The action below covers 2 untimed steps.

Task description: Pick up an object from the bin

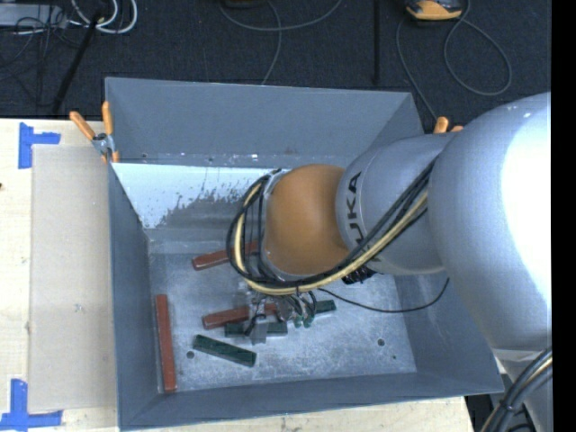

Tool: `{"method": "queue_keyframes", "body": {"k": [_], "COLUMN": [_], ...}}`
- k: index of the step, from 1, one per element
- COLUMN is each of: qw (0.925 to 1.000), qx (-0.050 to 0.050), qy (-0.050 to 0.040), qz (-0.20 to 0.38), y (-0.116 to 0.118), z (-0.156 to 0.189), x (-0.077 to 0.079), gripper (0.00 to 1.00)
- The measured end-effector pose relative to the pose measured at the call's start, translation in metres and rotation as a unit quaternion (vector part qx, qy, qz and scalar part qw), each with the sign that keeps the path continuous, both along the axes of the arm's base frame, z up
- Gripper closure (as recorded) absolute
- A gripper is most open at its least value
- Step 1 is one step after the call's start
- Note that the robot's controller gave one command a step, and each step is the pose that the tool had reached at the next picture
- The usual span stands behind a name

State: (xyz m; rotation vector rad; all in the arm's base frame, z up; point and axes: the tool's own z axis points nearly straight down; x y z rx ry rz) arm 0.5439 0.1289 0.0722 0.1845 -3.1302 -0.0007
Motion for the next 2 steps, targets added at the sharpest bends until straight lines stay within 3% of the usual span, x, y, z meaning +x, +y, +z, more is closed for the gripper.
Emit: {"method": "queue_keyframes", "body": {"k": [1,2], "qw": [1.0,1.0], "qx": [0.001,0.001], "qy": [-0.0061,-0.0054], "qz": [-0.002,-0.005], "y": [0.0,0.0], "z": [0.066,0.108], "x": [0.002,0.003], "gripper": [1.0,1.0]}}
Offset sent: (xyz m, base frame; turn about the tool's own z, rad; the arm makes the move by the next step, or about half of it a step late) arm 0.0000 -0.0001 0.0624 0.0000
